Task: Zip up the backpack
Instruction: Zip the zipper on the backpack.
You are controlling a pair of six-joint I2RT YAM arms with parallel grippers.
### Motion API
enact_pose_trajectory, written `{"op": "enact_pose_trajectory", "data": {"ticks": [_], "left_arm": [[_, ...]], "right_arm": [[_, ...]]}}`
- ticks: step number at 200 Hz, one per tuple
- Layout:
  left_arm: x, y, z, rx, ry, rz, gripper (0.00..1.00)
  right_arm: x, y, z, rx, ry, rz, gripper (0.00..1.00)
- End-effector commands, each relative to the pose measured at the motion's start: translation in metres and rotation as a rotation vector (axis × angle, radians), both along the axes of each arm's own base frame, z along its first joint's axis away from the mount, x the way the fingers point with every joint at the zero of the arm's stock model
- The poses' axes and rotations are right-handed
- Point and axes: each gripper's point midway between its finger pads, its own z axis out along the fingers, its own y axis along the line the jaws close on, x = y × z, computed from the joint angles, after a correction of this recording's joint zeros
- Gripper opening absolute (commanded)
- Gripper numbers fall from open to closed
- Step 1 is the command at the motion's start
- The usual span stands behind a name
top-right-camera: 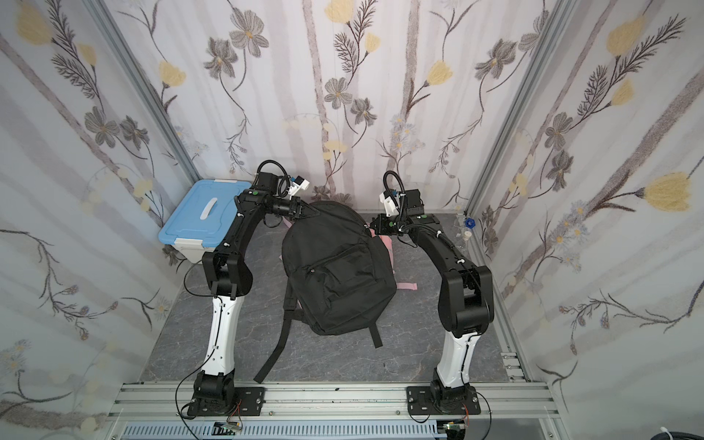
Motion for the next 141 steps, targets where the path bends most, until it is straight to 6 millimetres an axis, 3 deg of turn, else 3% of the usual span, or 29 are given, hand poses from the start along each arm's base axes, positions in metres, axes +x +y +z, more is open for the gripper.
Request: {"op": "enact_pose_trajectory", "data": {"ticks": [1, 71, 90, 108, 122, 141], "left_arm": [[0.010, 0.013, 0.017, -0.007, -0.074, 0.034, 0.00], [0.017, 0.017, 0.015, 0.004, -0.074, 0.059, 0.00], [0.020, 0.018, 0.014, 0.012, -0.072, 0.072, 0.00], [0.021, 0.018, 0.013, 0.013, -0.067, 0.076, 0.00], [0.022, 0.018, 0.011, 0.014, -0.064, 0.080, 0.00], [0.023, 0.018, 0.010, 0.019, -0.062, 0.082, 0.00]], "right_arm": [[-0.007, -0.030, -0.018, -0.100, 0.051, -0.088, 0.00], [-0.031, -0.036, -0.028, -0.135, 0.100, -0.069, 0.00], [-0.037, -0.025, -0.009, -0.071, 0.018, -0.024, 0.00], [-0.045, 0.000, 0.006, -0.008, -0.018, 0.069, 0.00], [-0.056, 0.023, 0.000, -0.050, 0.003, 0.151, 0.00], [-0.060, 0.034, -0.015, -0.106, 0.023, 0.156, 0.00]]}}
